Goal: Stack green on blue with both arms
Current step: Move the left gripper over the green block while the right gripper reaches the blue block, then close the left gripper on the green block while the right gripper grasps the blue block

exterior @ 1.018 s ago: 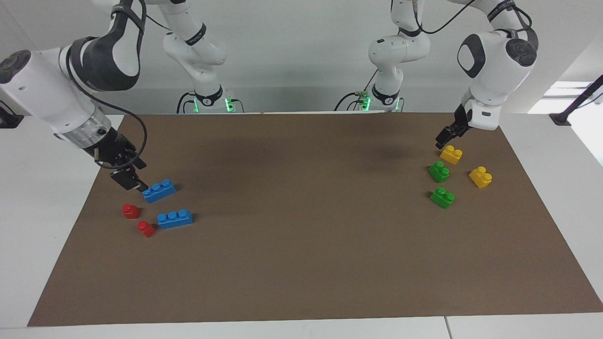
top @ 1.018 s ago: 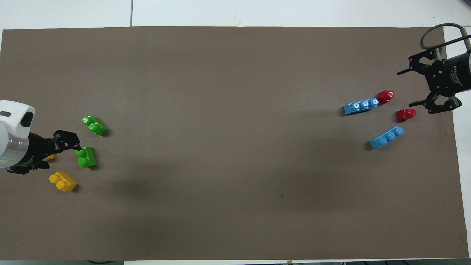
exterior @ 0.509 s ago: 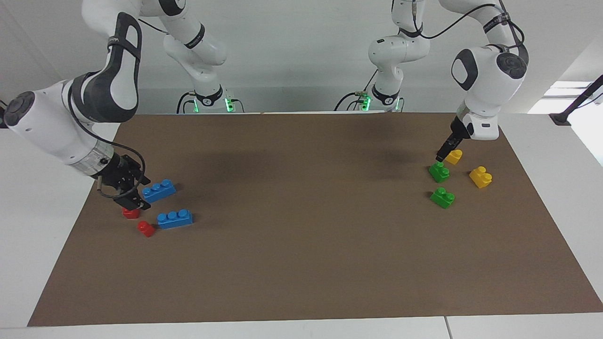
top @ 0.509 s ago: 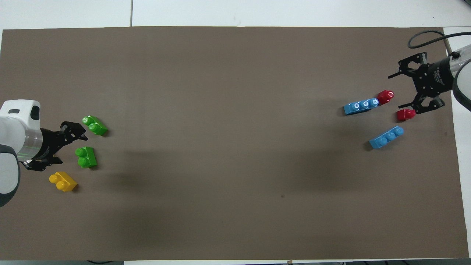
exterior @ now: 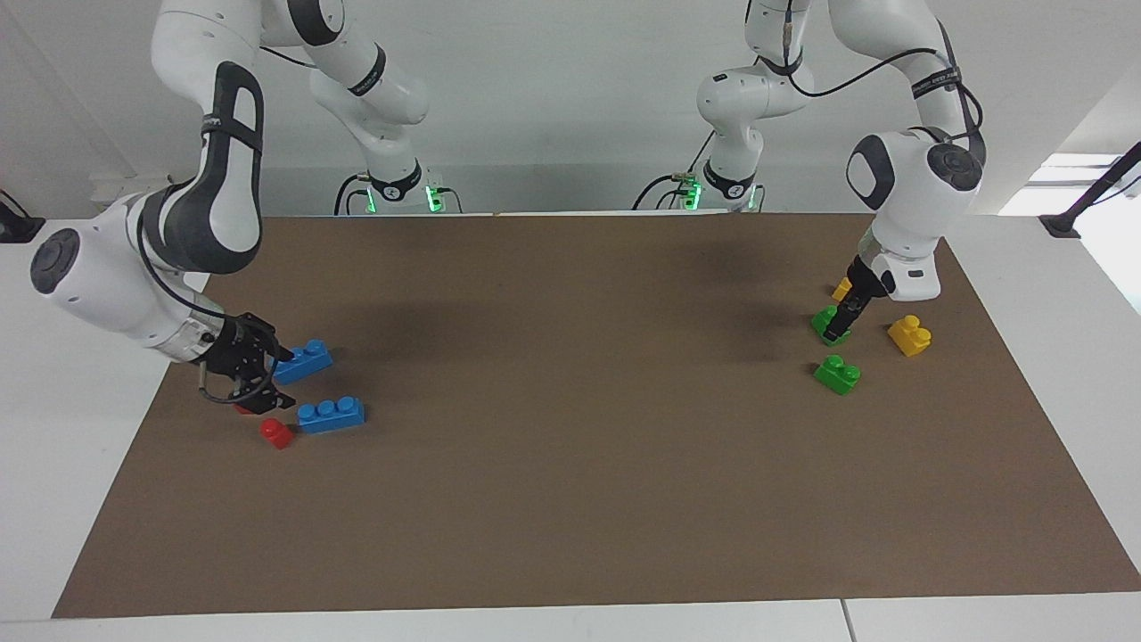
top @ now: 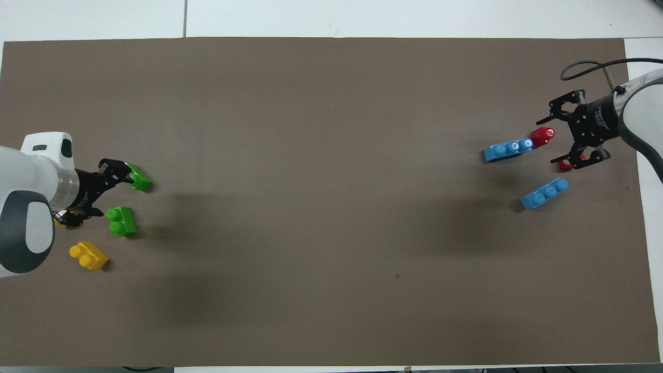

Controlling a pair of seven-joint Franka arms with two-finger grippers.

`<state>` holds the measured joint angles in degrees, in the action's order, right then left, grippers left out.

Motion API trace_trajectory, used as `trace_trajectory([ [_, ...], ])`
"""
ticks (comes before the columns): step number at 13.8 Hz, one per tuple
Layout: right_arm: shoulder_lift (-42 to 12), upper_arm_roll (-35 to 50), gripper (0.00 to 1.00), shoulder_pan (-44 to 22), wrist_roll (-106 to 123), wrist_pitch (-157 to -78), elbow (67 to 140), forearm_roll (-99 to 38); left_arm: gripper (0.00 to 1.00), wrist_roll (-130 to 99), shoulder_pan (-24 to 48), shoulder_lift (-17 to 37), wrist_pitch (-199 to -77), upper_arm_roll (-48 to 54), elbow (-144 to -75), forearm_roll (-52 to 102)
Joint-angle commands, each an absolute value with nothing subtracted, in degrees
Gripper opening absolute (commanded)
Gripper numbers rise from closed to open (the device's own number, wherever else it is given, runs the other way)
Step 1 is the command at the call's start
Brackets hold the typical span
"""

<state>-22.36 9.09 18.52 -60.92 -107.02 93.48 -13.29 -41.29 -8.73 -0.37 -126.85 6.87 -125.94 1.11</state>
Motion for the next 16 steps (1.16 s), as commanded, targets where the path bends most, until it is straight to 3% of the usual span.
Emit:
trace_trajectory([
  [1,-23.5,9.7,0.94,19.4,-59.4,-108.7,94.0,-14.5,1.0,-41.9,-8.7,2.6,-129.8,6.9,-124.6,1.7],
  [10,-27.2,9.7,0.94,18.8,-58.0,-115.6,94.3,-14.5,1.0,-41.8,-9.6,9.2,-133.9,6.8,-120.6,1.7],
  [16,-26.5,9.7,0.95,18.5,-57.5,-117.1,97.7,-14.5,1.0,-41.8,-11.0,11.6,-134.1,6.8,-119.8,1.5],
])
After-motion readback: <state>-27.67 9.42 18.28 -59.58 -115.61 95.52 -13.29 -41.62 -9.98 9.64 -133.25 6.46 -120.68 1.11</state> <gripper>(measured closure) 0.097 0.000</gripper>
